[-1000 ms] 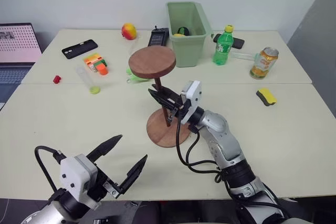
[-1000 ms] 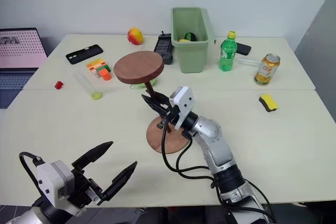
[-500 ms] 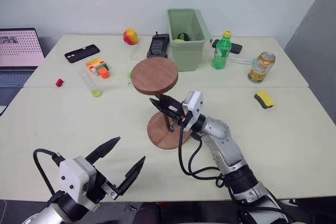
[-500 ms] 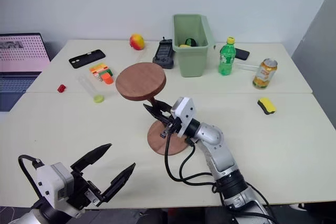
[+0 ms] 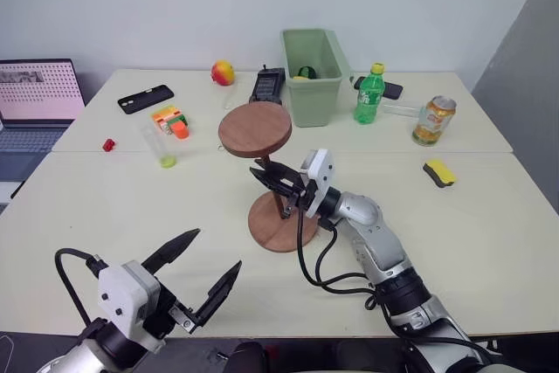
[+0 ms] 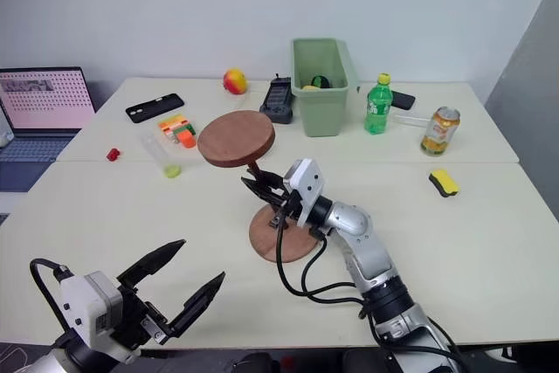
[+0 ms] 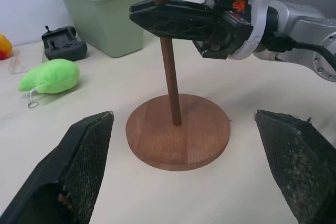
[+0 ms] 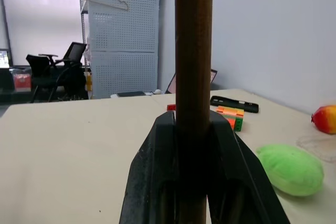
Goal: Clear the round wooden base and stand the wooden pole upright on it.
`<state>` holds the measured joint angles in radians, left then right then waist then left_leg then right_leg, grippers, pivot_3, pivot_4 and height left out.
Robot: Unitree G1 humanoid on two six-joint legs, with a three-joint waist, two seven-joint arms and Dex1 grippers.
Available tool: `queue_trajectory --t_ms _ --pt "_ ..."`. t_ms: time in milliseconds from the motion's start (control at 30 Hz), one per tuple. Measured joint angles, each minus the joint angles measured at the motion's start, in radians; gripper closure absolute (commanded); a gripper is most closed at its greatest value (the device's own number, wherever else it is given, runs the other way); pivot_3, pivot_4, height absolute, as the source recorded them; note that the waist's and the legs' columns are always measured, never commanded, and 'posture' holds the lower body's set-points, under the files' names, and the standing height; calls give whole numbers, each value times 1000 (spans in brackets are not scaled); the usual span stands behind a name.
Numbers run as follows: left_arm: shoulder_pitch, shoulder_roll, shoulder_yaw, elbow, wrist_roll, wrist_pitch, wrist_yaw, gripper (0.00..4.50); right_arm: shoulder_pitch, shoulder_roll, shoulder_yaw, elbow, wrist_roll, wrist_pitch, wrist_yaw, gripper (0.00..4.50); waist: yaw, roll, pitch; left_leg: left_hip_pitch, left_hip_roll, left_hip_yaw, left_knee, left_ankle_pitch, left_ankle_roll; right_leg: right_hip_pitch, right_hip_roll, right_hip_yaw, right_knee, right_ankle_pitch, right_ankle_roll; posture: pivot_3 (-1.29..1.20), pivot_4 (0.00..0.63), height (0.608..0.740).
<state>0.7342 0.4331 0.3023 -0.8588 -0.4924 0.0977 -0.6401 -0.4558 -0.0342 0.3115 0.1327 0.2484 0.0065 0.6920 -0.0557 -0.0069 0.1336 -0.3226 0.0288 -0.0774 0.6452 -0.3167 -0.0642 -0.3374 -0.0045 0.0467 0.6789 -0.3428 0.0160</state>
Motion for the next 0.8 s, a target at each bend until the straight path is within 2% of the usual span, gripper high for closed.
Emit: queue_trajectory --t_ms 300,633,800 --pt "-14 3 -9 -24 0 17 24 0 10 -22 -5 -20 8 17 7 4233 4 1 -2 1 0 0 -1 0 0 0 -1 1 0 -3 3 0 150 740" --pt "-33 13 -12 -39 -2 49 41 0 13 -44 21 -36 0 3 5 4233 5 2 -2 1 0 0 -2 0 -1 0 -1 0 -1 -8 -2 0 150 740" --pt "-38 15 -11 -39 -4 50 39 0 13 -80 26 -119 0 90 -3 4233 7 1 2 -2 0 0 -2 -1 -2 -3 -1 0 -1 -9 -2 0 150 740"
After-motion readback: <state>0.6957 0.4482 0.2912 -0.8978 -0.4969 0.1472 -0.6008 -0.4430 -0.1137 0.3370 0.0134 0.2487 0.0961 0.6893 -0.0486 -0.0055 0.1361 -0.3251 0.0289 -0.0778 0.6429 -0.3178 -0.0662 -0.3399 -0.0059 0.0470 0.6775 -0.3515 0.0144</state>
